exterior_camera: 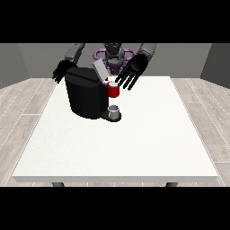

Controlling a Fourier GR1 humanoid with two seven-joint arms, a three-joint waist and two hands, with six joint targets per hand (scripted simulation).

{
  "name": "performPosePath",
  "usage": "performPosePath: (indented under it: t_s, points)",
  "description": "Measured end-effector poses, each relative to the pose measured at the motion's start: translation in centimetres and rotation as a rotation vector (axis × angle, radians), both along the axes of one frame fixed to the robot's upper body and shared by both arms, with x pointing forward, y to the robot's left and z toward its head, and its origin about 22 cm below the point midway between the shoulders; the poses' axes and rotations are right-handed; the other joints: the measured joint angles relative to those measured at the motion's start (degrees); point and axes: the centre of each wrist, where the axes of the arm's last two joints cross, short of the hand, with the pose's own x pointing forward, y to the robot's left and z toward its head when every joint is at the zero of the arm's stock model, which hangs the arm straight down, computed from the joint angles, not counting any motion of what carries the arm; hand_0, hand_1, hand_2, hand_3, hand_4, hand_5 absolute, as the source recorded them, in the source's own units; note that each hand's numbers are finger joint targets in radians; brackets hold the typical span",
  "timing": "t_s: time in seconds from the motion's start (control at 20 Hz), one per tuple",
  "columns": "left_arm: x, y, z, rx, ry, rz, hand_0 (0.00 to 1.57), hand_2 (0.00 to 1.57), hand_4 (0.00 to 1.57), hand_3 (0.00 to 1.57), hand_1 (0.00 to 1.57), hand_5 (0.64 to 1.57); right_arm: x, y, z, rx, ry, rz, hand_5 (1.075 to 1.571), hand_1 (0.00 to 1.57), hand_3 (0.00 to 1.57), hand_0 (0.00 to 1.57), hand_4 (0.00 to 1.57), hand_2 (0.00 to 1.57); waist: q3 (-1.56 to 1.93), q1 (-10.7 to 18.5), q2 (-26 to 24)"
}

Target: Insert the coffee pod into the coffee machine and close the lid

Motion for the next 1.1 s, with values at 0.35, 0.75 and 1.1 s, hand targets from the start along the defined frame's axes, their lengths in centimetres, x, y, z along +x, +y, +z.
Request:
performPosePath:
  t_s: [0.35, 0.75, 1.1]
  points:
    - [-0.2, -0.9, -1.3, -0.003, 0.031, -0.01, 0.0, 0.0, 0.0, 0.0, 0.0, 1.571, -0.7, -0.8, -1.9, 0.016, 0.024, -0.024, 1.571, 0.0, 0.0, 0.0, 0.38, 0.0, -0.01, 1.7, -2.7]
    - [-0.8, -1.6, -6.2, -0.3, 0.116, -0.015, 0.0, 0.0, 0.25, 0.0, 0.0, 1.571, -2.3, -2.9, -4.1, 0.039, 0.101, -0.081, 1.571, 0.0, 0.0, 0.0, 0.42, 0.0, -0.06, 5.7, -9.2]
    - [-3.4, -1.9, -15.0, -0.673, 0.255, -0.016, 0.0, 0.0, 0.0, 0.0, 0.0, 1.571, -5.4, -4.8, -6.8, 0.036, 0.182, -0.145, 1.571, 0.0, 0.0, 0.0, 0.43, 0.0, -0.07, 11.0, -18.2]
